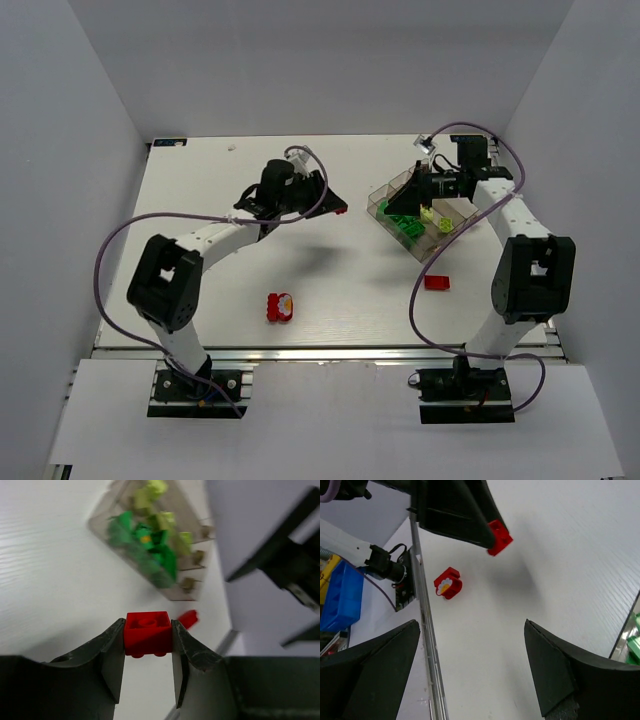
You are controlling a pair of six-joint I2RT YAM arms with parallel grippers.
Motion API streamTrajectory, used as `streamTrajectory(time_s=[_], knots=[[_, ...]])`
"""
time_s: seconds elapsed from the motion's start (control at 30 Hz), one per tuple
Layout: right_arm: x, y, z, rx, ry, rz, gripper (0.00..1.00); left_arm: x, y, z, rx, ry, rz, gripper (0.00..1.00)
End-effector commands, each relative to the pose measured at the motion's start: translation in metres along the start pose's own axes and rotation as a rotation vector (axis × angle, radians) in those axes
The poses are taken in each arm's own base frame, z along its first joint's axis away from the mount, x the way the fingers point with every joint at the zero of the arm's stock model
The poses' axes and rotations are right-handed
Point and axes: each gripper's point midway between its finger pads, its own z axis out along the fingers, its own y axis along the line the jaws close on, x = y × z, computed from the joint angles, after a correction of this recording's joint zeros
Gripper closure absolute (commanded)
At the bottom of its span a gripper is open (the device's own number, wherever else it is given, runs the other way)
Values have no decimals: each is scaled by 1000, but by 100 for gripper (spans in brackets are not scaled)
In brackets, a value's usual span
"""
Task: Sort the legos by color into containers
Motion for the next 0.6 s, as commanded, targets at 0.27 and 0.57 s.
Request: streamTrajectory(time_s=[0.27,0.57], knots=[[16,54,15,-146,45,-638,11,-8,-108,-88,583,-22,-99,82],[-22,70,38,118,-97,-1073,11,-13,-131,-115,741,-30,-231,80]])
